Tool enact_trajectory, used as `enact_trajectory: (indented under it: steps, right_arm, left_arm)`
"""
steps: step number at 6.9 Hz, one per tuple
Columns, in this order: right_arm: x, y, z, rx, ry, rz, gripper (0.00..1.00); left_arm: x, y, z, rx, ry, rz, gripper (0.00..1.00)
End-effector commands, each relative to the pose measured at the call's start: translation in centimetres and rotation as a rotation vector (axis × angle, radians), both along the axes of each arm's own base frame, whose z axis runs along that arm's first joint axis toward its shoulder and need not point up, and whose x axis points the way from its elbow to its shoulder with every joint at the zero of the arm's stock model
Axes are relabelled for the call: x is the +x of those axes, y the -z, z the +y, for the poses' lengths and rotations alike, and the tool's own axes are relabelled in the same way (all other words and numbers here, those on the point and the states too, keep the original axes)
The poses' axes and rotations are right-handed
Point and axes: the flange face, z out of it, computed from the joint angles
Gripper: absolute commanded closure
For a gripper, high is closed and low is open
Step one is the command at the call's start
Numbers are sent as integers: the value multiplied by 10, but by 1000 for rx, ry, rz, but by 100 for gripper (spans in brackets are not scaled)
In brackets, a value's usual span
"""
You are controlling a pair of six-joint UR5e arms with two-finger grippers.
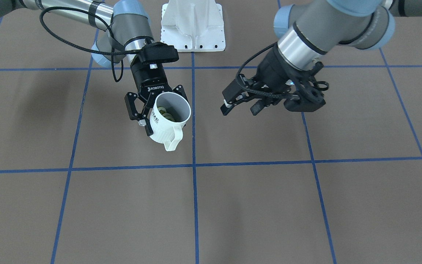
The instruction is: Left arm hands cup to right arm to dump lemon
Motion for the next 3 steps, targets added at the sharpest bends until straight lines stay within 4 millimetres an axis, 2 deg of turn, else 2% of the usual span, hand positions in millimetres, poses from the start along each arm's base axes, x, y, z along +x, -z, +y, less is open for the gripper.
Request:
enact_trajectory:
  steps: [1, 2, 3]
  right_arm:
    - [12, -12, -13, -44, 30, -53, 100]
    - [23, -22, -33, -112, 80, -61, 100]
    - [42, -18, -46, -154, 76, -42, 100]
  left_arm:
    - [-46, -91, -17, 165, -41, -132, 0]
    - [-76, -166, -17, 281, -108, -248, 0]
    - [-111, -214, -21, 349, -158, -339, 0]
